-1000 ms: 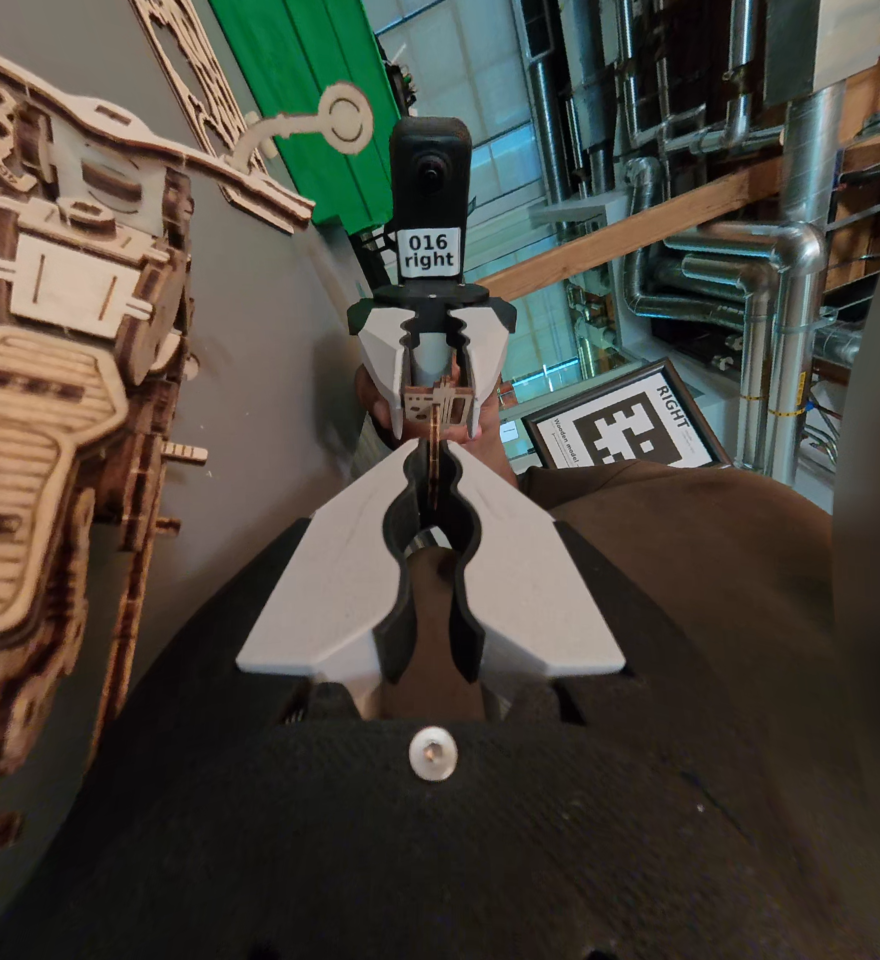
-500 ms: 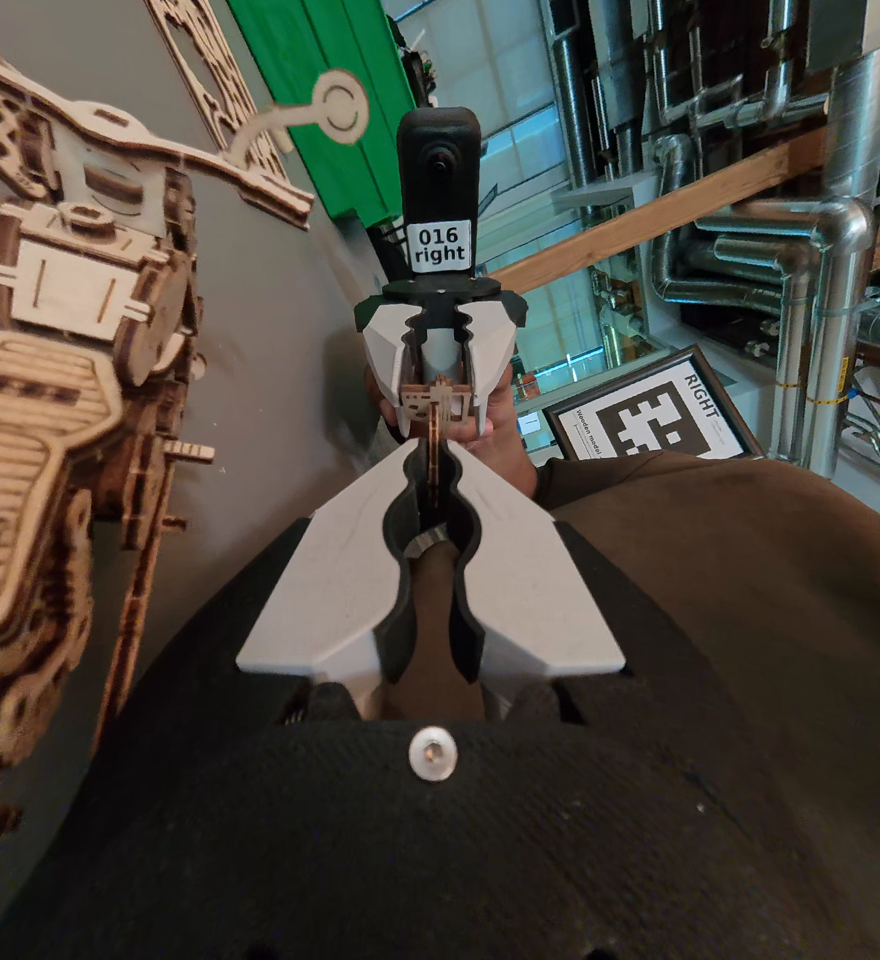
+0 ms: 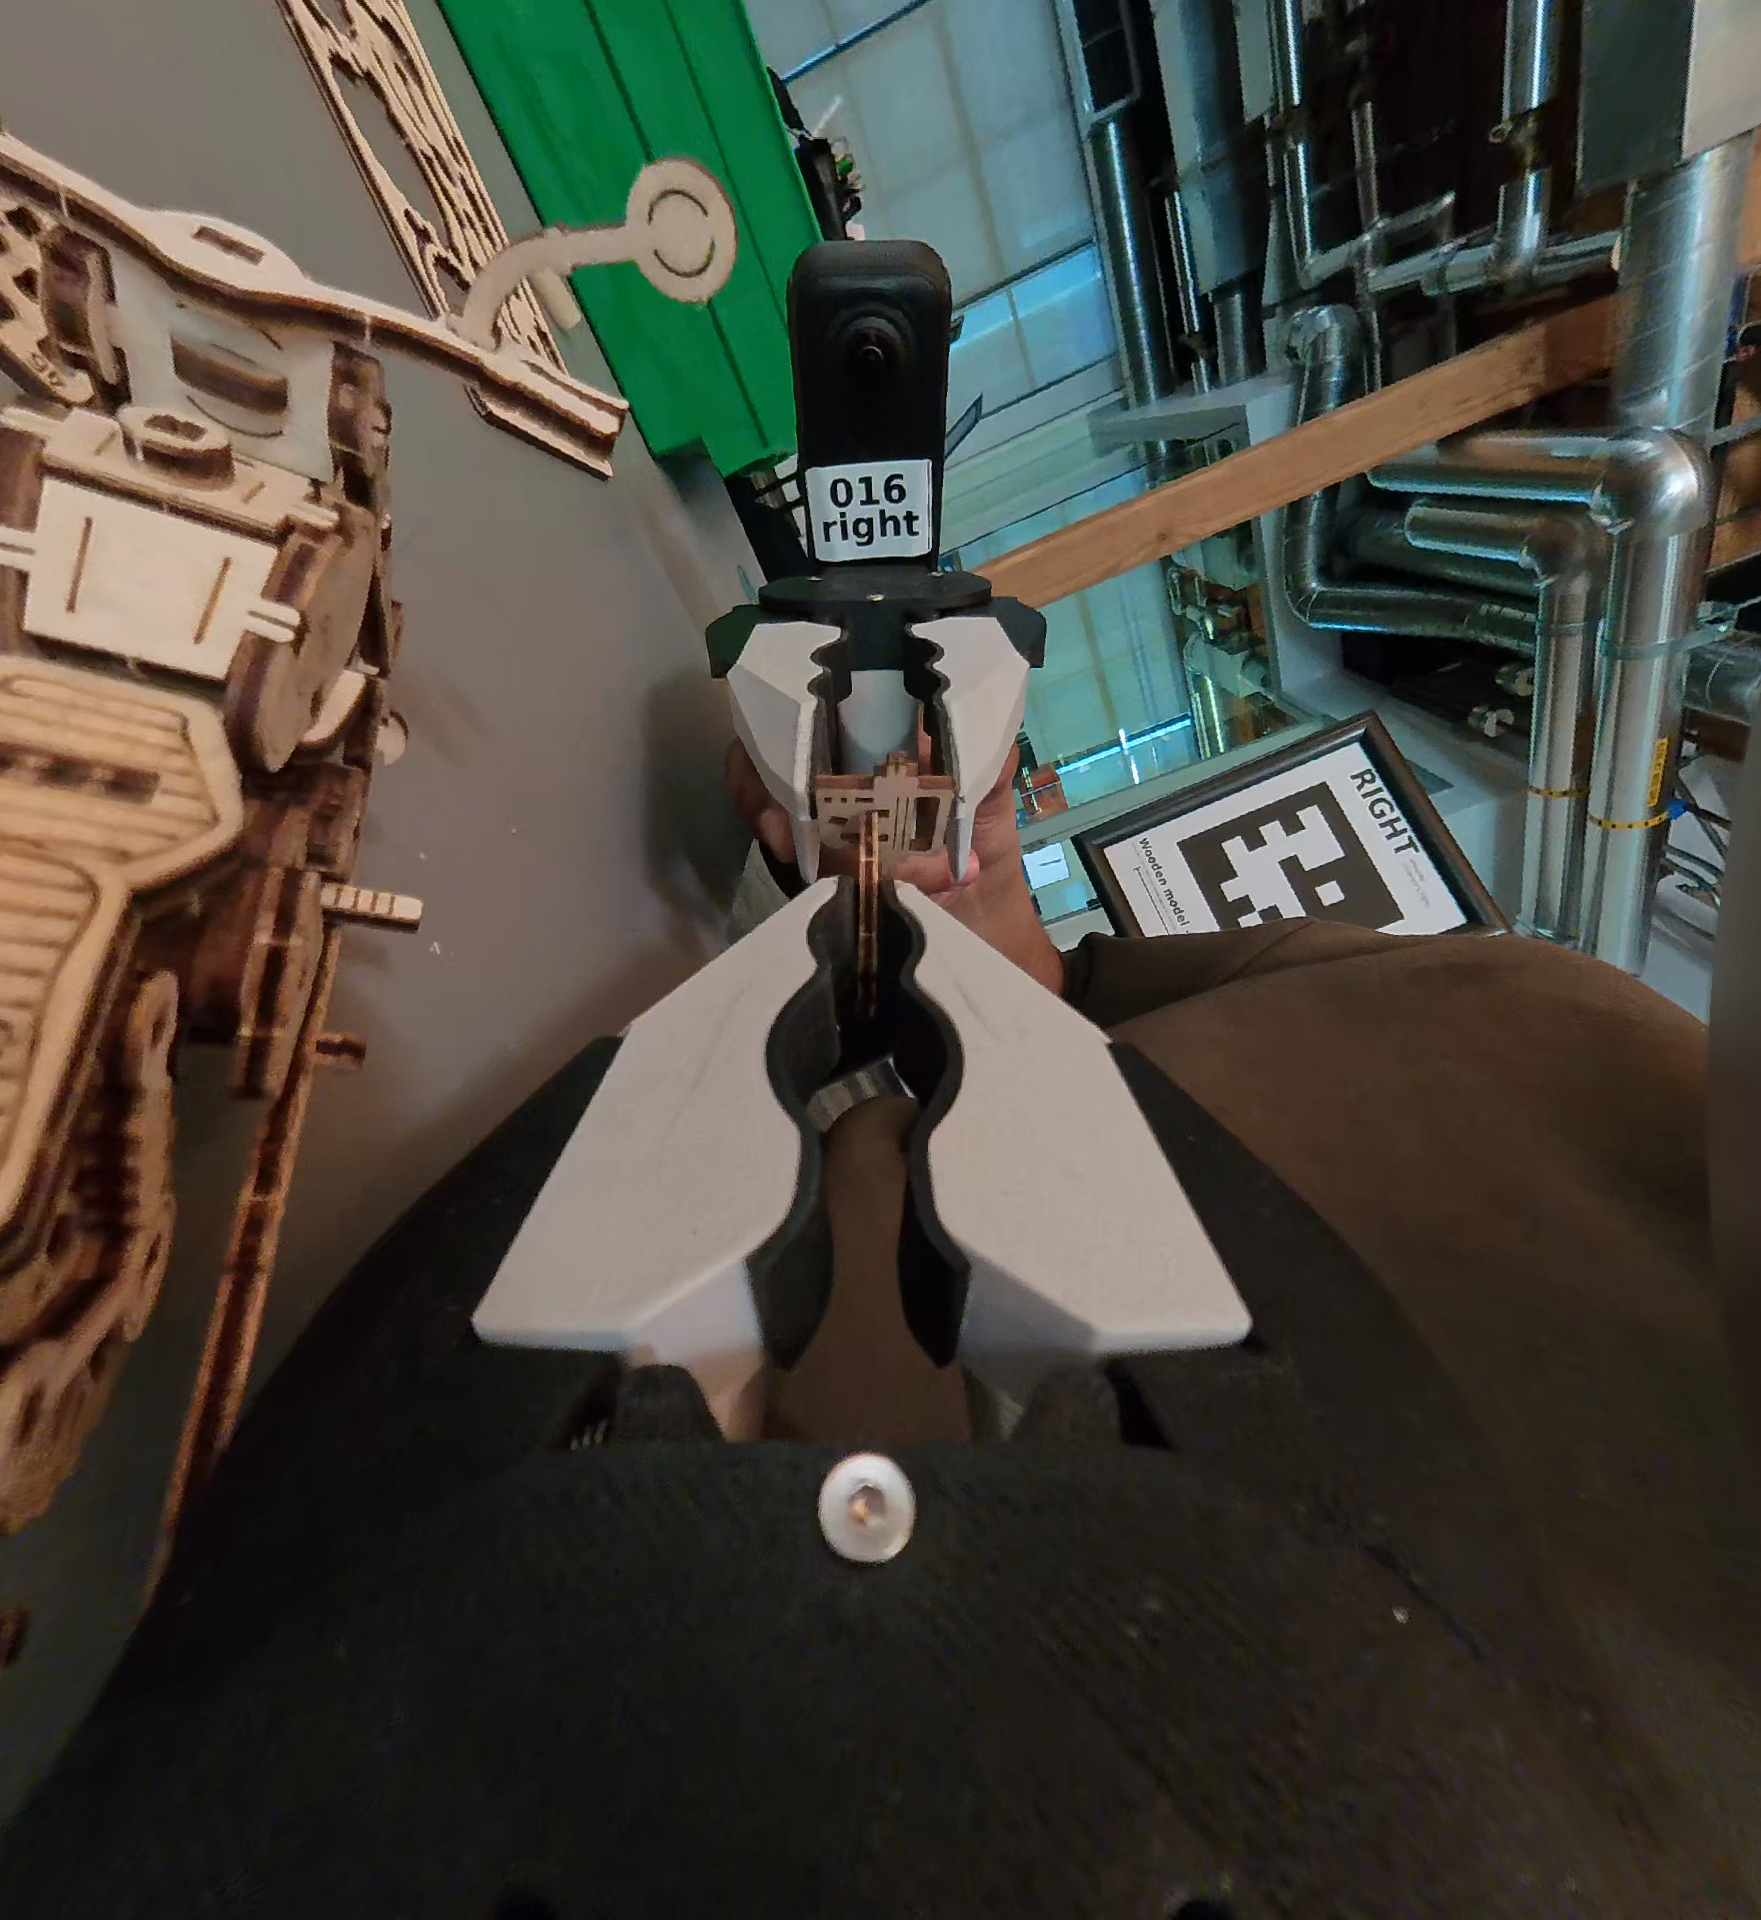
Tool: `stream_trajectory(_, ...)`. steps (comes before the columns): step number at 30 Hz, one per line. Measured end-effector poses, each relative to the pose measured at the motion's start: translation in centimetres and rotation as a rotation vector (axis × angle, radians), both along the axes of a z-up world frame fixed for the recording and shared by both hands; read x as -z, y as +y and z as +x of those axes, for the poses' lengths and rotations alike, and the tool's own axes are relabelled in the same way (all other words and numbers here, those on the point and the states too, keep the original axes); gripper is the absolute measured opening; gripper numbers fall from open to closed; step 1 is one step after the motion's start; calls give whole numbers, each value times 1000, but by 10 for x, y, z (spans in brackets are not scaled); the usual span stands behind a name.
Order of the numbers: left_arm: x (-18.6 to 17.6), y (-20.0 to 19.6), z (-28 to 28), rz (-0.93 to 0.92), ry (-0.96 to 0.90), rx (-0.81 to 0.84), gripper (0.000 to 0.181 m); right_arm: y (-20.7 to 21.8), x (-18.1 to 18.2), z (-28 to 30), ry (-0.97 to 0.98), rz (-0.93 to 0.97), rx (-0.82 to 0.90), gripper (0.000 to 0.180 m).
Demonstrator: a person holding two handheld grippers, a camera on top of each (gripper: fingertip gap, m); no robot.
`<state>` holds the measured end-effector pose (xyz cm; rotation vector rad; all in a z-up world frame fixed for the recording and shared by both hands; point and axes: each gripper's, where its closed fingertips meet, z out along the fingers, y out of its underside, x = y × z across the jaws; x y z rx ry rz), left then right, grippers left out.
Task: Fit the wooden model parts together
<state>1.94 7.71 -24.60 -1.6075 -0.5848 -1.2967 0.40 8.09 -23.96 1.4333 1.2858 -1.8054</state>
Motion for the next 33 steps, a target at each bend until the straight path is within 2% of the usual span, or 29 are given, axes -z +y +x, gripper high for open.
stream_trajectory(14, 1, 0, 0, -10, -10, 3, 1, 0, 3, 0, 8, 42, -2, 23)
stream_trajectory(28, 0, 0, 2, -22, 106, -9, 0, -2, 3, 2, 4, 28, -18, 24)
stream_trajectory(33, 5, 0, 3, -37, 124, 4, 0, -4, 7, 3, 10, 84, -18, 24)
